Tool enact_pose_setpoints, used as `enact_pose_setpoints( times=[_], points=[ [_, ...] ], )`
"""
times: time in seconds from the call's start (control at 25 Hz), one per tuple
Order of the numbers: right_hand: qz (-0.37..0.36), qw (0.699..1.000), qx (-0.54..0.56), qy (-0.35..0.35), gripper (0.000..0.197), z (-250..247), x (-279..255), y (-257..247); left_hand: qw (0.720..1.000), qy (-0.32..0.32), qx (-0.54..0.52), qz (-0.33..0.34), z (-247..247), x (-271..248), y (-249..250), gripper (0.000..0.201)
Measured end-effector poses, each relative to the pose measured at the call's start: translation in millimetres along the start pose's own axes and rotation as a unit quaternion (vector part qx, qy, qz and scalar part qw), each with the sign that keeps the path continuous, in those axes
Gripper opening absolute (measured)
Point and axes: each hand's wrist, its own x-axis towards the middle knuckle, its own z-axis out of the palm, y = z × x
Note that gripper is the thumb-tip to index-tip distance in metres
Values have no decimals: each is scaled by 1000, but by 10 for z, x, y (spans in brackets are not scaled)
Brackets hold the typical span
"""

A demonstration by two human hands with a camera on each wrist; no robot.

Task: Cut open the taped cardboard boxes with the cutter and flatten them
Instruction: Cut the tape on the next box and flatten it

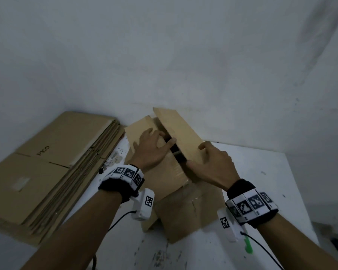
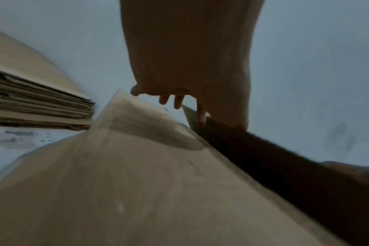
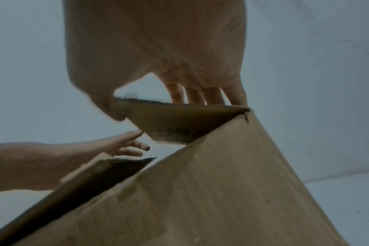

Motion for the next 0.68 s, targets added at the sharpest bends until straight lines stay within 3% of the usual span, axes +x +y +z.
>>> enact_pose_setpoints(
  times=[0.08, 0.16, 0.2, 0.28, 0.32, 0.4, 0.48, 0.52, 0.6, 0.68],
  points=[
    [9, 991, 100, 92, 44, -87, -12, -9, 997, -46, -10, 53, -72, 46, 34, 59],
    [12, 966, 155, 205, 18, -215, 74, 23, 979, -143, 82, 120, -139, 49, 85, 70],
    [7, 955, 151, 255, 15, -295, 136, 46, 960, -182, 153, 147, -145, 48, 81, 73],
    [-8, 946, 55, 319, 40, -413, 304, 157, 934, -215, 226, 171, -160, 73, 89, 77],
    [-10, 943, -51, 327, 54, -449, 386, 201, 939, -203, 218, 173, -180, 104, 90, 78],
    [-49, 924, -261, 275, 65, -402, 490, 227, 956, -122, 157, 216, -289, 139, 82, 75],
    [-135, 901, -384, 150, 63, -233, 526, 159, 950, -51, 158, 266, -515, 173, 149, 71],
    [-196, 884, -420, 67, 59, -107, 525, 128, 945, -60, 202, 252, -688, 170, 223, 69],
    [-263, 867, -413, -90, 43, 113, 470, 113, 927, -164, 318, 117, -1042, 193, 302, 60],
    [-190, 886, -367, -210, 69, 159, 419, 100, 892, -292, 344, -20, -1273, 257, 221, 61]
  ],
)
